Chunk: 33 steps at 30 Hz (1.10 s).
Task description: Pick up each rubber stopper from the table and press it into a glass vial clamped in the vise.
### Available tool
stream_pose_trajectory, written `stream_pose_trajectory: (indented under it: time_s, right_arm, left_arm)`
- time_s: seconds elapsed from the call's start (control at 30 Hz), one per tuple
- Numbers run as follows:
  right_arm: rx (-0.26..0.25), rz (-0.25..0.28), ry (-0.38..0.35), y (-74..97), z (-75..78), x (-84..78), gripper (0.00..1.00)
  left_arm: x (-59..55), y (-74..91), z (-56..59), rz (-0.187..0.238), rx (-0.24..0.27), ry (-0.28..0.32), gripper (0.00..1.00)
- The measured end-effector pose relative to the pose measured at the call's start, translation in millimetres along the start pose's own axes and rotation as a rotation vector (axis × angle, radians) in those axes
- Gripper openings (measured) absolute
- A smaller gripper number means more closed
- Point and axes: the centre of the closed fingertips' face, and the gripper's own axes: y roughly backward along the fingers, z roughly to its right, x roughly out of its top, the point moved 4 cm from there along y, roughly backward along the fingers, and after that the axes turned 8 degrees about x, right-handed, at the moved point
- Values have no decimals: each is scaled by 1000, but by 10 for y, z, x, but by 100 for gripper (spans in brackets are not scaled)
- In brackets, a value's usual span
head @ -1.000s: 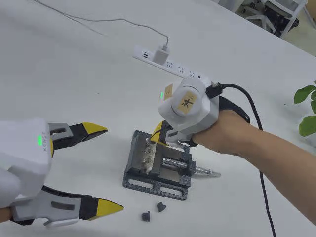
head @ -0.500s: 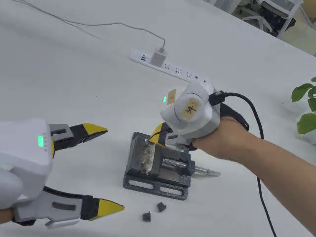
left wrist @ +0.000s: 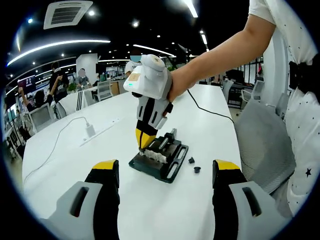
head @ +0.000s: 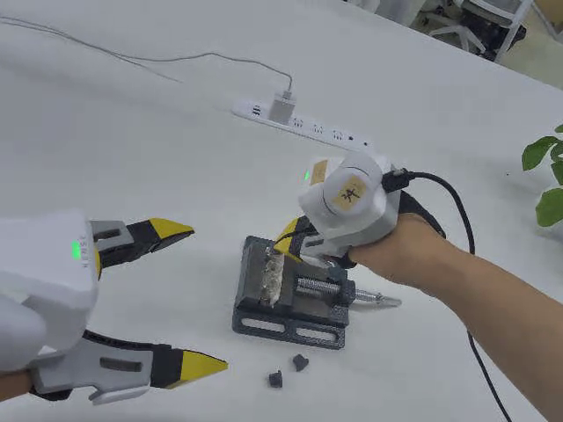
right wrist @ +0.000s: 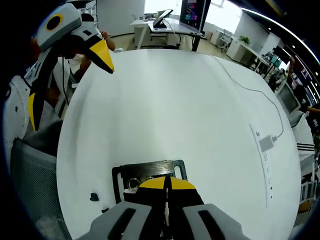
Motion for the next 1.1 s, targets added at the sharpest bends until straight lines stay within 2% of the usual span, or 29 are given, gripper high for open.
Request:
stream_pose_trajectory:
  time_s: [0.23, 0.4, 0.5, 0.67, 0.93, 1.1]
  right_arm:
    - [-15, 39, -1, 15, -23, -12, 0]
    - [-30, 44, -2, 25, -15, -11, 0]
    - [-13, 43, -21, 39, -37, -29, 0]
    - [-23, 40, -29, 84, -33, -103, 0]
    - [-33, 47, -29, 120, -30, -104, 0]
    - [-51, 78, -46, 205, -13, -94, 0]
  left_arm:
    - [34, 39, 14, -9, 12, -8, 75]
    - [58, 55, 26, -14, 18, -13, 74]
    - [75, 61, 42, -14, 17, -16, 74]
    - [110, 58, 66, -14, 15, -22, 74]
    - [146, 57, 98, -15, 12, -29, 74]
    - [160, 62, 108, -19, 11, -35, 75]
